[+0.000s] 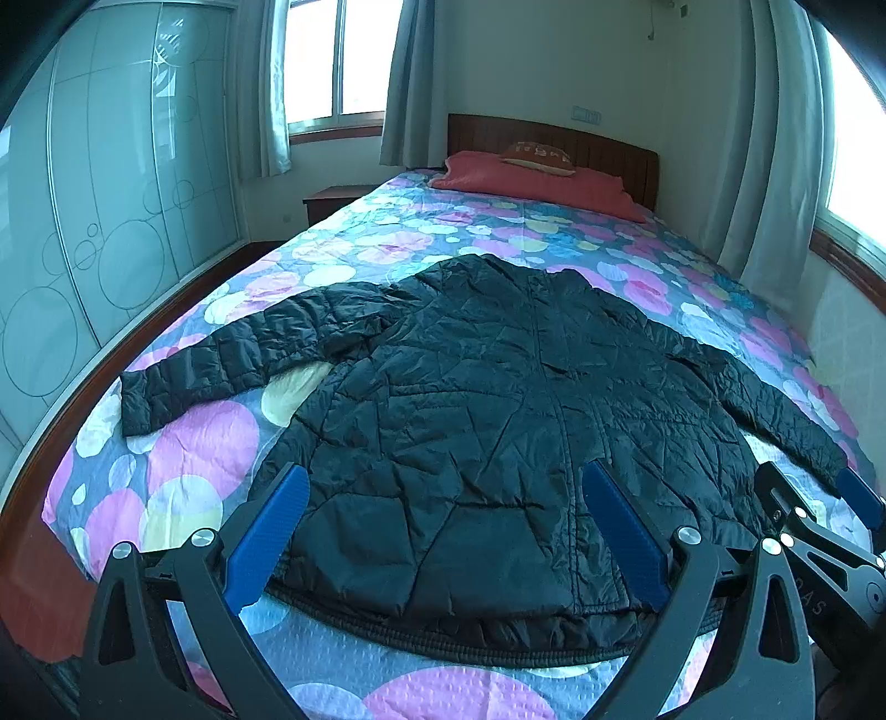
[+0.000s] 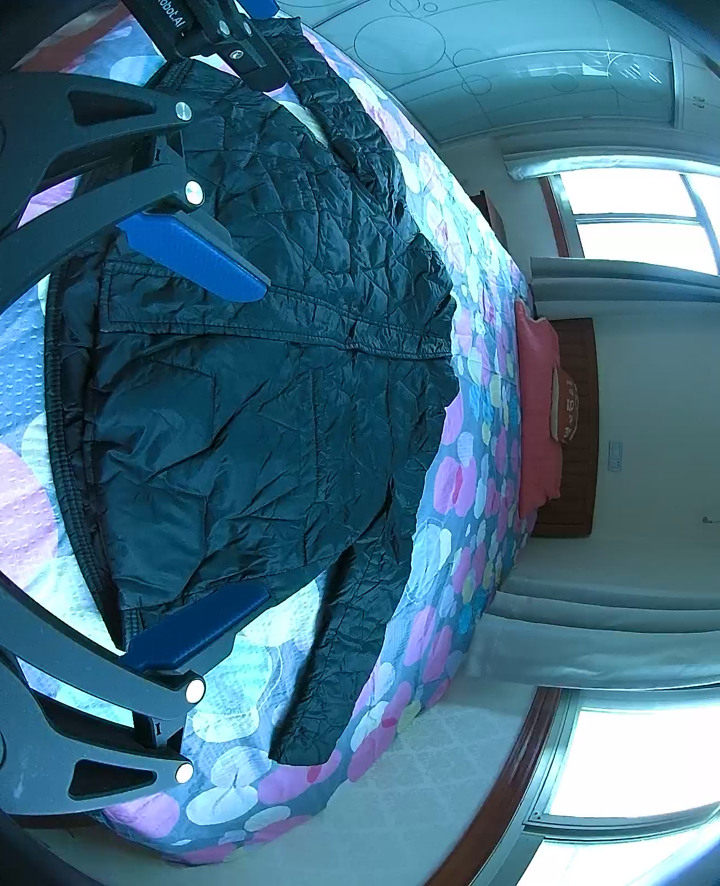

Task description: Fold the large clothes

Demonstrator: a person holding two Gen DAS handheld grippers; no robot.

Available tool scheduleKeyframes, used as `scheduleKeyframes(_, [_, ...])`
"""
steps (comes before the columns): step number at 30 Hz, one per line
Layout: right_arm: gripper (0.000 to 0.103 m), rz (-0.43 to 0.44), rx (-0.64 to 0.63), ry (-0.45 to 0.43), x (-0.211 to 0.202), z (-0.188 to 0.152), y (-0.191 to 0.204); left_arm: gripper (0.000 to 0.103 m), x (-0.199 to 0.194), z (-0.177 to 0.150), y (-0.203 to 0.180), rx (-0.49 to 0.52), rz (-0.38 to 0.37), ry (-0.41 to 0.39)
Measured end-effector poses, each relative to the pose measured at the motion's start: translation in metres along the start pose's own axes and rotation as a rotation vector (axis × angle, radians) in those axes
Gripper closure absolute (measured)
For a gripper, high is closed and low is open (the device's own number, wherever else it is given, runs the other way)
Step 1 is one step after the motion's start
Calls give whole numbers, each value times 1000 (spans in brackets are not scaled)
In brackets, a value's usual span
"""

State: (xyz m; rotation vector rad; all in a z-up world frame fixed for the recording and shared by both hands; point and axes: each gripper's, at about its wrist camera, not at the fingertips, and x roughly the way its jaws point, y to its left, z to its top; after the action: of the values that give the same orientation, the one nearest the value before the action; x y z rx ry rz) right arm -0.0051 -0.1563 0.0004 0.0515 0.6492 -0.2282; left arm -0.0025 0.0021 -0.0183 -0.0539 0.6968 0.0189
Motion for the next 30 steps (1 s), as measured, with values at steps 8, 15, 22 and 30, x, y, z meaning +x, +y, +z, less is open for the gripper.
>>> scheduleKeyframes(8, [2, 0, 0, 0, 0, 0, 0, 5, 0, -1, 0, 0, 0, 1])
scheduleKeyframes(15, [2, 0, 0, 0, 0, 0, 0, 5, 0, -2, 0, 1, 0, 2])
scheduleKeyframes(22, [2, 1, -1, 1, 1, 1, 0, 5, 0, -2, 0, 0, 0, 5])
scheduleKeyframes(30, [2, 2, -2, 2, 0, 0, 1, 5, 1, -2, 0, 0, 0, 5])
